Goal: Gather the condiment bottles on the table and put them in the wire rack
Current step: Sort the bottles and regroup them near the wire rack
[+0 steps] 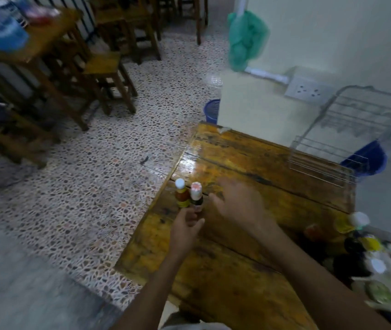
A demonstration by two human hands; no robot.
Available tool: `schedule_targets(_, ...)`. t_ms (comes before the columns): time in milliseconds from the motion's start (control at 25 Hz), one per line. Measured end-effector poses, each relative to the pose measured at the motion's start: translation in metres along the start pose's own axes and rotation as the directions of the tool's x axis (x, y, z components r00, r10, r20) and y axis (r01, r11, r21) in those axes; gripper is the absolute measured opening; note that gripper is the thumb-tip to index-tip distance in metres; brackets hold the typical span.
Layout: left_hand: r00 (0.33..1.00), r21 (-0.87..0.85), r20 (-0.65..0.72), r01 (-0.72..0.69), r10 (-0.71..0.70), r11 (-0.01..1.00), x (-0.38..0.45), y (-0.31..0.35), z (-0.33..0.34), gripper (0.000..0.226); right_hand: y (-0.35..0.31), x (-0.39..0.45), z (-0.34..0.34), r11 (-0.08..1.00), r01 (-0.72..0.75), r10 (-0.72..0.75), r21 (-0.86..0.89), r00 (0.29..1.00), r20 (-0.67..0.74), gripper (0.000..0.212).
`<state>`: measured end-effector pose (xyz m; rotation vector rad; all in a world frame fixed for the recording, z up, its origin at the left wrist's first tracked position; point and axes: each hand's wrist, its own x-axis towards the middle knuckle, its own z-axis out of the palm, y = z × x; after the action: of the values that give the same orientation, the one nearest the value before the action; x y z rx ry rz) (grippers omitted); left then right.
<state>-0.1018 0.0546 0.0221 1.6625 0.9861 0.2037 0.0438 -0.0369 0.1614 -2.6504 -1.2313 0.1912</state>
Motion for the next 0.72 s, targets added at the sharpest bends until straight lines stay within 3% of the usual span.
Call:
schedule_targets(160,0.997,0.022,-0.071,-0.005,0.006,1.000,0.028,-0.005,-0.056,0.025,-0.057,0.050,0.031,0.933,0.285,-0.291,-0.219,0.957,0.005,0.042)
schedule_targets(440,1.000,0.024,-0.008,-0.020,0.020,1.000,0.074,-0.005,-0.077,0.046,-0.094,0.087,0.035,0.825,0.393,-0.299,-0.407,0.914,0.276,0.046)
schedule_targets(560,0.997,0.039,0.076,-0.033,0.030,0.999,0.082,-0.006,-0.080,0.061,-0.093,0.085,0.040,0.813,0.442,-0.356,-0.379,0.893,0.276,0.046)
schedule_targets(720,0.988,0.071,0.134,-0.092,0.082,0.993,0.085,-0.009,-0.084,0.054,-0.086,0.071,0.050,0.831,0.455,-0.432,-0.321,0.890,0.144,0.036)
